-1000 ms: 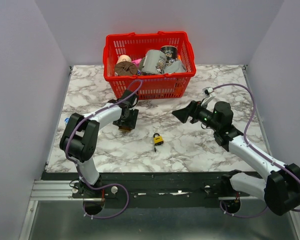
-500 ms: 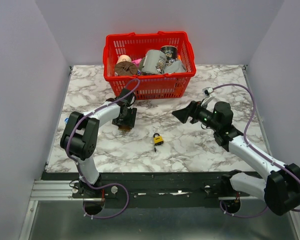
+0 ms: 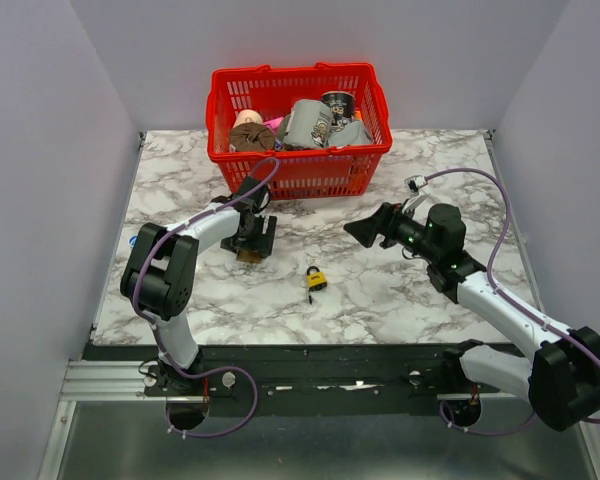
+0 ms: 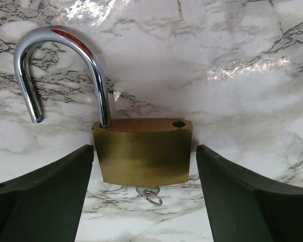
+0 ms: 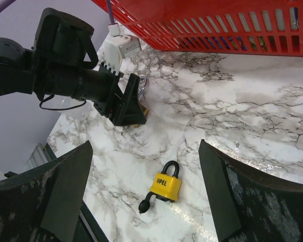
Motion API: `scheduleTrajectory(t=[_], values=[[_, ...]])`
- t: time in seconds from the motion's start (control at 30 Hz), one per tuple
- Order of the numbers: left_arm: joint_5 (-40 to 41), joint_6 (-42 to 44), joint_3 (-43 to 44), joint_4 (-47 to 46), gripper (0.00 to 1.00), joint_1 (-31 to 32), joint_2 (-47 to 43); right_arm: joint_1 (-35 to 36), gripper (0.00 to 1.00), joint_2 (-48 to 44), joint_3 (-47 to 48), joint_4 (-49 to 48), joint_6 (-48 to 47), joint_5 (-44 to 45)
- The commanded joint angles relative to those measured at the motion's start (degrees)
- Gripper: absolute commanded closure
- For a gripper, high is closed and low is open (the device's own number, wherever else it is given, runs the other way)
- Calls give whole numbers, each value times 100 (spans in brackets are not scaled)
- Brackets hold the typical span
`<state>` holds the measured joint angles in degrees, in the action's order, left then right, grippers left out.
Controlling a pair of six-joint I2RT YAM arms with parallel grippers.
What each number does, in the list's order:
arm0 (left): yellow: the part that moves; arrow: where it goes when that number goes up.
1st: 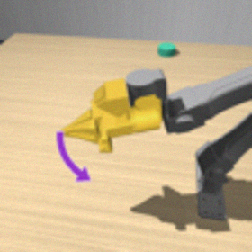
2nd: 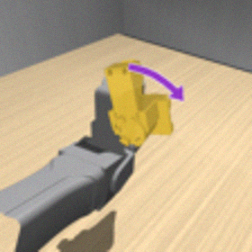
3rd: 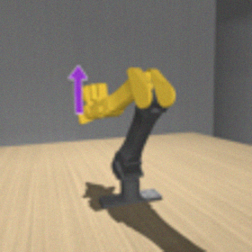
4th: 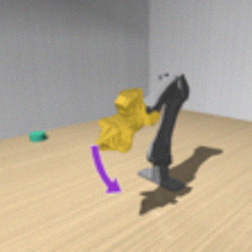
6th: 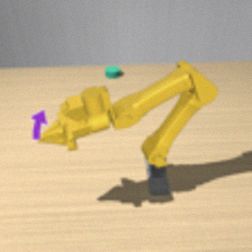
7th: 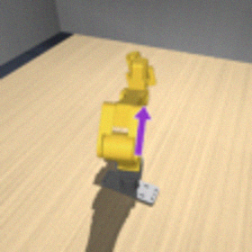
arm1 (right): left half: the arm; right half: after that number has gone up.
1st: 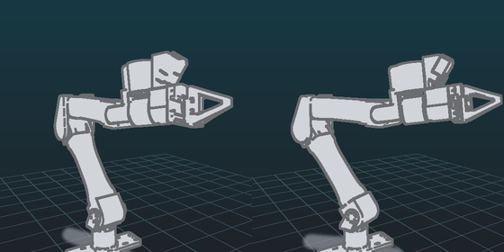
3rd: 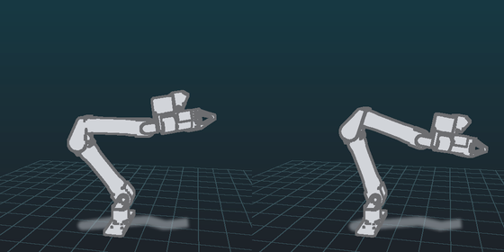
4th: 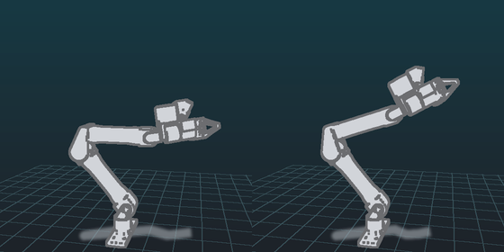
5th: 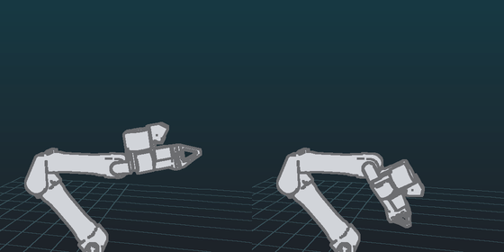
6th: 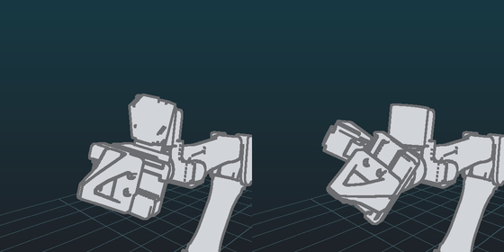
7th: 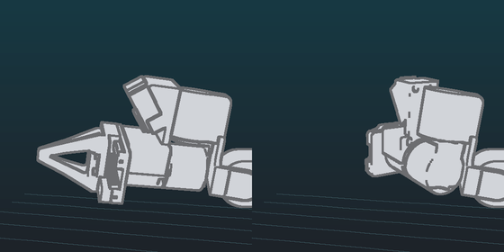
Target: Unlock with the key
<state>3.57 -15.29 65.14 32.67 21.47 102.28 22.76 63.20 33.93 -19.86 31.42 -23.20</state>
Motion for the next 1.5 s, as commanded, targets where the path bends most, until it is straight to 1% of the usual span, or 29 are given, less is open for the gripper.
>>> scheduleTrajectory(t=[0.0,0.17,0.4,0.47,0.57,0.6,0.67,0.7,0.73,0.8,0.83,0.93,1.2,1.4,1.47], values=[[-129,-27,112,-23,7,-38,-191,-35,5,-62,-45,122,-110,61],[-103,-27,16,-233,1,-38,-506,-35,5,-150,-18,280,-215,105],[-190,149,-440,-796,1,-38,-1665,-35,4,-247,87,886,-531,403],[-217,158,-529,-937,1,-38,-1895,-44,3,-264,166,1307,-715,535],[-339,175,-713,-1235,1,-29,-2448,-35,3,-264,412,2107,-979,904],[-348,184,-844,-1323,1,-29,-2789,-44,3,-264,552,2326,-1041,1088],[-550,175,-977,-1577,1,-29,-3116,-44,4,-282,667,2828,-1225,1230],[-594,167,-1073,-1631,1,-29,-3413,-35,4,-282,737,3021,-1269,1422],[-682,114,-1118,-1675,1,-38,-3538,-35,5,-282,885,3423,-1322,1554],[-787,53,-1214,-1781,1,-38,-3845,-35,6,-229,1009,3812,-1463,1922],[-823,9,-1232,-1799,1,-29,-3908,-35,6,-220,1114,4171,-1498,2029],[-1007,-97,-1215,-1781,1,-38,-4084,-35,7,-98,1247,4813,-1542,2450],[-1122,-185,-1232,-1676,1,-29,-4523,-35,8,526,1633,5861,-1490,3260],[-1157,-194,-1259,-1676,1,-38,-4682,-44,9,1123,1906,6432,-1762,3252],[-1175,-203,-1259,-1676,1,-29,-4673,-44,9,1273,2021,6652,-1849,3444]])
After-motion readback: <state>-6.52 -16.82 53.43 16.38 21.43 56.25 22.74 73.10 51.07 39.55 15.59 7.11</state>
